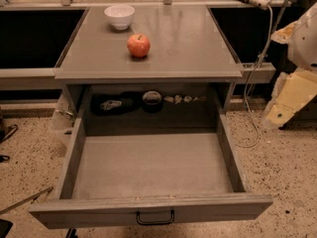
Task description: Close top drawer
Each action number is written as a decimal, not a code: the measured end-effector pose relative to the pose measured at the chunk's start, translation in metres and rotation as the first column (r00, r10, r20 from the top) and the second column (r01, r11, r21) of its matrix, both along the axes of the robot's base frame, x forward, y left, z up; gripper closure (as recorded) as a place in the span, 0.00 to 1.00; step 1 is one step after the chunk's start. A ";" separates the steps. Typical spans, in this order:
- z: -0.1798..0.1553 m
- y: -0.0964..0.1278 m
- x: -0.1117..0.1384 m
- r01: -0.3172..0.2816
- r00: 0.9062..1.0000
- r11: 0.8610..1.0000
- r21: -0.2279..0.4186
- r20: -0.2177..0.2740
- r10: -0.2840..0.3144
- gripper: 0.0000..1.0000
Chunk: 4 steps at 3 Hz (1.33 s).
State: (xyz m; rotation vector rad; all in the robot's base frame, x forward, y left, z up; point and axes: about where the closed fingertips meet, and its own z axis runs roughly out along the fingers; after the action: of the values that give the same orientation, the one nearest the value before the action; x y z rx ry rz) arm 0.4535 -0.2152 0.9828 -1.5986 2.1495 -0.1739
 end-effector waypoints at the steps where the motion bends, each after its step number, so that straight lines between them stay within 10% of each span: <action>1: 0.000 0.000 0.000 0.000 1.000 1.000 0.000 0.000 0.000 0.00; 2: -0.012 -0.006 -0.014 0.038 0.999 0.999 0.032 -0.019 -0.037 0.00; 4: -0.062 -0.030 -0.065 0.142 0.989 0.981 0.129 -0.065 -0.135 0.42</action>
Offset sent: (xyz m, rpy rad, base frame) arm -0.0320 -0.0169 -0.0316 0.0826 0.0541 -0.0937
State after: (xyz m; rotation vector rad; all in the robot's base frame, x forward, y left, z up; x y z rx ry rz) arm 0.3881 -0.2452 0.9206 -1.3961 2.2652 -0.0285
